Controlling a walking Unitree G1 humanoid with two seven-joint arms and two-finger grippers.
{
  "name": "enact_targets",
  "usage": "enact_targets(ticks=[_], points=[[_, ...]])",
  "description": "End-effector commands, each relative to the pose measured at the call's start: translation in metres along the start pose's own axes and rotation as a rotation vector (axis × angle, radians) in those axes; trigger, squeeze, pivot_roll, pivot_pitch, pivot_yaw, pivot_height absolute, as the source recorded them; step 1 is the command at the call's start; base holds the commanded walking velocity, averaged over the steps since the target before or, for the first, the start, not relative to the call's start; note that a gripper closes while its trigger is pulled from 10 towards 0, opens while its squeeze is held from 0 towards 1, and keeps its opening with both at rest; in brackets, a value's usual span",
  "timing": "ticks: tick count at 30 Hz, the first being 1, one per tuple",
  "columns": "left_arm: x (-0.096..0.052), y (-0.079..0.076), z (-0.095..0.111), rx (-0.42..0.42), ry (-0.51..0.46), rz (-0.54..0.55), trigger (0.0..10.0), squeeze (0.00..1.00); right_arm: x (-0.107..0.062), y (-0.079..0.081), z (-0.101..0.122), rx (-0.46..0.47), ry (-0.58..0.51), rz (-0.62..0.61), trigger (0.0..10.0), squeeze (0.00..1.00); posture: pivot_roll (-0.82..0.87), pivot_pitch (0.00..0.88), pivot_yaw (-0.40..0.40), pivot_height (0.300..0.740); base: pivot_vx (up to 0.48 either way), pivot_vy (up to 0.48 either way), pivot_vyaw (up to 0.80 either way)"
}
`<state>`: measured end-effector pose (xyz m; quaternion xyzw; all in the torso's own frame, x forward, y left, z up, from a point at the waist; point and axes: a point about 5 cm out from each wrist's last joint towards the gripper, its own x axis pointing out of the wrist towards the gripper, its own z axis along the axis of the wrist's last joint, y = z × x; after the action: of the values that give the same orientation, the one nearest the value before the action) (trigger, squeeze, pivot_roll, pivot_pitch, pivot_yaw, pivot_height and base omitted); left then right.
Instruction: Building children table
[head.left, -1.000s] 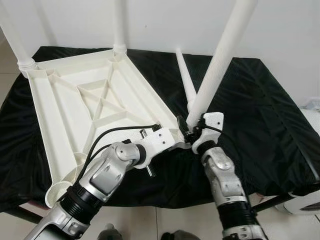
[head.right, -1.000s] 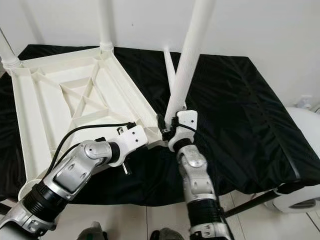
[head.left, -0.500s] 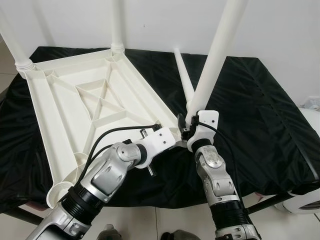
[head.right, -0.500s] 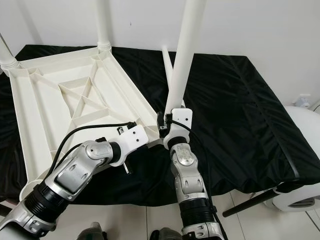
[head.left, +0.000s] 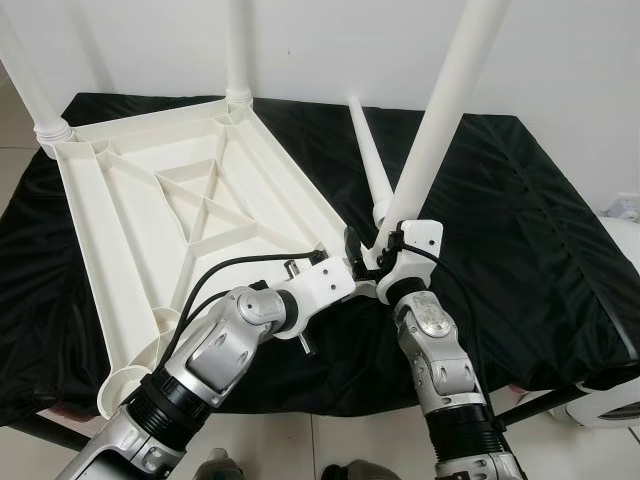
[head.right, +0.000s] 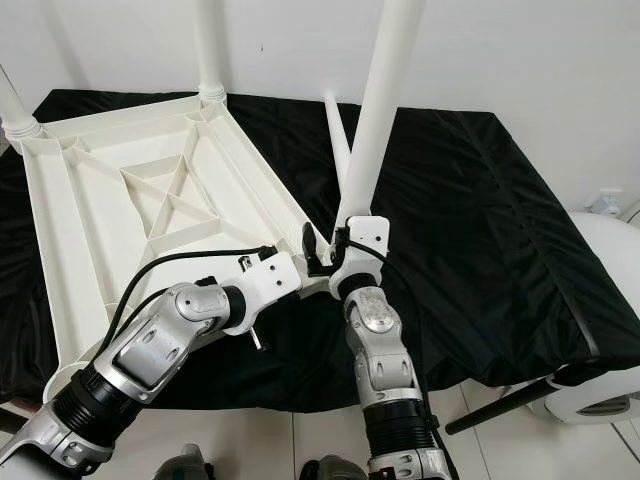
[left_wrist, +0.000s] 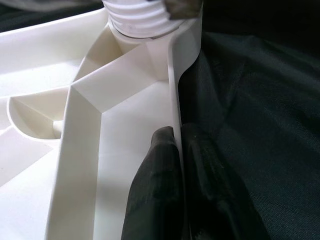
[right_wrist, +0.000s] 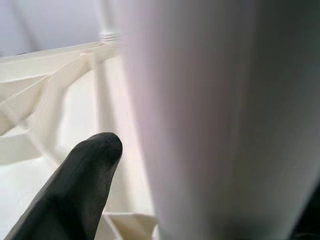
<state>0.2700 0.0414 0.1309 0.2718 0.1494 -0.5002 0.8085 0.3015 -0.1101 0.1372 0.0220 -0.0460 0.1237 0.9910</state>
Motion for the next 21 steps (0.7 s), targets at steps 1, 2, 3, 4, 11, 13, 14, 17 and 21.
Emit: enact_targets(ticks=[1,2,3,4,11,13,14,17,21], points=[[0.002,-0.003,0.01,0.04,-0.033,0.005,10.0,0.0,0.001,-0.006,0.001,0.003,-0.005,0.05,10.0,1.0,0.04,0.0,-0.09,0.74,0.0,0.0,0.0],[0.002,-0.003,0.01,0.04,-0.033,0.005,10.0,0.0,0.001,-0.006,0.001,0.003,-0.005,0.05,10.0,1.0,0.04,0.0,-0.09,0.74,0.0,0.0,0.0],[0.002,-0.003,0.01,0.04,-0.033,0.007,10.0,0.0,0.002,-0.012,0.002,-0.004,-0.007,0.092,10.0,1.0,0.05,0.0,-0.089,0.74,0.0,0.0,0.0],[0.002,-0.003,0.01,0.039,-0.032,0.008,10.0,0.0,0.003,-0.017,0.003,-0.015,-0.012,0.125,10.0,1.0,0.05,0.0,-0.088,0.74,0.0,0.0,0.0],[0.0,-0.001,0.01,0.041,-0.031,0.011,10.0,0.0,0.006,-0.04,0.01,-0.05,-0.013,0.307,10.0,0.0,0.04,0.0,-0.082,0.74,0.0,0.0,0.0],[0.0,0.0,0.011,0.041,-0.031,0.014,10.0,0.0,0.007,-0.046,0.013,-0.061,-0.003,0.405,10.0,0.0,0.04,0.0,-0.074,0.74,0.0,0.0,0.0],[0.0,0.0,0.011,0.041,-0.031,0.014,10.0,0.0,0.007,-0.046,0.013,-0.061,-0.003,0.405,10.0,0.0,0.04,0.0,-0.074,0.74,0.0,0.0,0.0],[0.0,0.002,0.011,0.042,-0.032,0.017,10.0,0.0,0.008,-0.052,0.011,-0.064,0.034,0.485,10.0,0.0,0.04,0.0,-0.072,0.74,0.0,0.0,0.0],[0.0,0.004,0.012,0.042,-0.033,0.022,10.0,0.0,0.01,-0.056,0.005,-0.082,0.091,0.581,10.0,0.0,0.04,0.0,-0.07,0.74,0.0,0.0,0.0]])
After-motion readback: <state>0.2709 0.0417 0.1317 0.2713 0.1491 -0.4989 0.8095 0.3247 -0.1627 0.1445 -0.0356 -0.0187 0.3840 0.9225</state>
